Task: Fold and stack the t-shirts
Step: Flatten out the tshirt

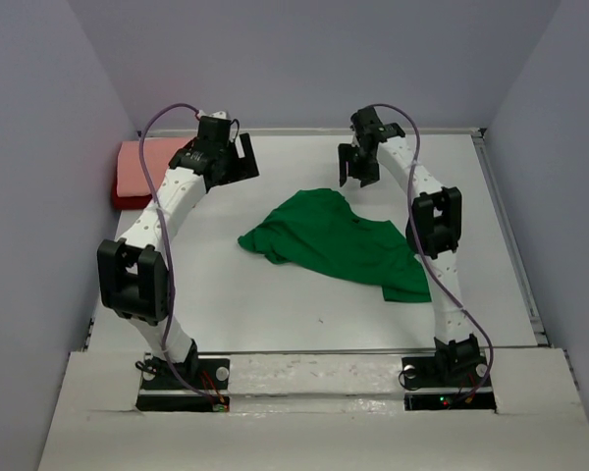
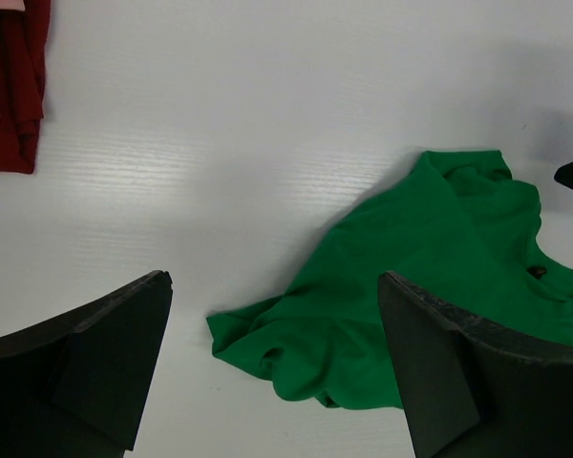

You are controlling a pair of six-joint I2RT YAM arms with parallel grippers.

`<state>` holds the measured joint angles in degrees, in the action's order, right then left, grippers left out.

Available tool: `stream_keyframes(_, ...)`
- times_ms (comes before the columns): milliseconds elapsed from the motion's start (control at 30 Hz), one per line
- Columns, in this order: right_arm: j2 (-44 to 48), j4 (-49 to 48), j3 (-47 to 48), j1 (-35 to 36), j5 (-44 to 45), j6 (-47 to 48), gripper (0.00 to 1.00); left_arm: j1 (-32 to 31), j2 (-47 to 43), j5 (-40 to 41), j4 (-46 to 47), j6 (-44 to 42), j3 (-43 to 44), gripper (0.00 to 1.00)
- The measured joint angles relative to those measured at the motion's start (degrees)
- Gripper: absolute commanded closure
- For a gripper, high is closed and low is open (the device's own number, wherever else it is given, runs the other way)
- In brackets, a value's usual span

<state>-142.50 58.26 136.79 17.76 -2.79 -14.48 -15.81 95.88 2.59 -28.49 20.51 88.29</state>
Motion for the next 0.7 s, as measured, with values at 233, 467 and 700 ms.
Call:
stream_keyframes(233, 2.8, 0.0, -0.7, 0.7, -2.0, 0.5, 0.31, -1.1, 0.0, -0.2, 0.4, 0.2, -1.4, 0.01)
stream_keyframes(467, 3.9, 0.3, -3.5, 3.1, -2.8, 0.8, 0.32, -1.2, 0.0, -0.2, 0.5, 0.4, -1.4, 0.01)
stream_keyframes(700, 3.8, 0.7, -5.5, 4.0, -4.1, 0.7, 0.43, -1.2, 0.0, -0.1, 0.4, 0.4, -1.3, 0.01)
